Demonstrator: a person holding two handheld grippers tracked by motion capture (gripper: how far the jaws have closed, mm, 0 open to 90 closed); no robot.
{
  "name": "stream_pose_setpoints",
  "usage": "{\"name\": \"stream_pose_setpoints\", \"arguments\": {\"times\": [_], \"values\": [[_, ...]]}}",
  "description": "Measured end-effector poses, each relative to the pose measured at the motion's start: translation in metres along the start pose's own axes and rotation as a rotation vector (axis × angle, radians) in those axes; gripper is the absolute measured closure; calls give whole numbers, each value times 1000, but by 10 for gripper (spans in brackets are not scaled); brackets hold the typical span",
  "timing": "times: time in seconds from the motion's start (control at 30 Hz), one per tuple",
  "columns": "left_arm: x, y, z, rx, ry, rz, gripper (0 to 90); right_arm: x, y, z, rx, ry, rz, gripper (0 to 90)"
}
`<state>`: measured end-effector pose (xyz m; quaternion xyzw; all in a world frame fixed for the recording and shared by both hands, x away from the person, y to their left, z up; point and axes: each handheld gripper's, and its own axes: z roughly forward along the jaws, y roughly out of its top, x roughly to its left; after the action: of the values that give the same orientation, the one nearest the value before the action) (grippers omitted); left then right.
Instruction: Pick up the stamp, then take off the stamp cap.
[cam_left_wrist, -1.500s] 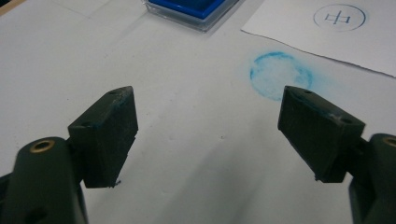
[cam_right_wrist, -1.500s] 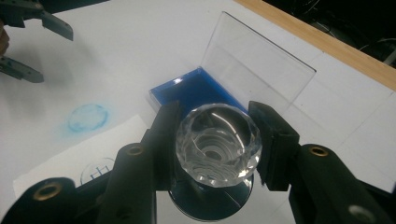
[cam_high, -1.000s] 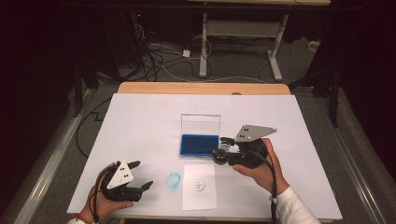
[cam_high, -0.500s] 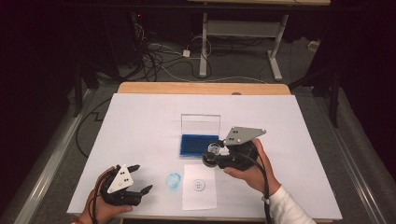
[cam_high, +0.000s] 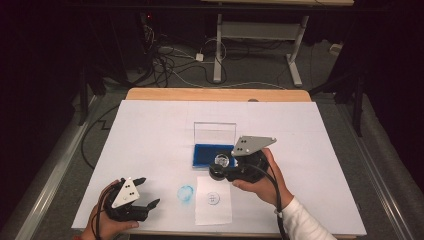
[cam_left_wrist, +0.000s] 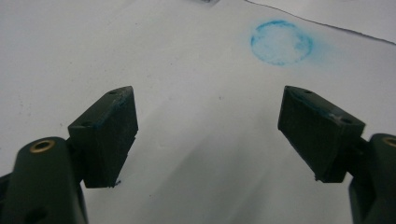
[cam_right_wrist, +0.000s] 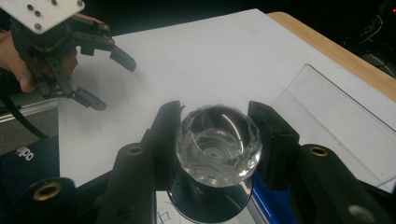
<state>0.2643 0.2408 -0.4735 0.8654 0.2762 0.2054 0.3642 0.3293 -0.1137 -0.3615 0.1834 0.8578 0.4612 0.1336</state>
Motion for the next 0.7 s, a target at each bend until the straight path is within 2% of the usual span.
{"name": "stream_pose_setpoints", "arguments": {"times": [0.13,0.23,0.37,0.5,0.57,0.6,0.7], "values": [[-1,4,2,-12,-9,0,193,2,0,1,-5,2,1,570],[-5,11,6,-18,-27,14,192,4,-1,2,-7,-6,8,570],[-9,28,12,-82,-74,1,192,9,1,3,-28,8,16,570],[-19,43,26,-70,-126,55,194,12,2,5,-43,14,24,570],[-24,51,29,-89,-151,86,227,13,2,7,-46,19,30,570],[-26,56,30,-107,-165,90,257,14,1,9,-47,27,34,570],[-29,70,39,-134,-201,84,260,17,-2,13,-47,40,47,570]]}}
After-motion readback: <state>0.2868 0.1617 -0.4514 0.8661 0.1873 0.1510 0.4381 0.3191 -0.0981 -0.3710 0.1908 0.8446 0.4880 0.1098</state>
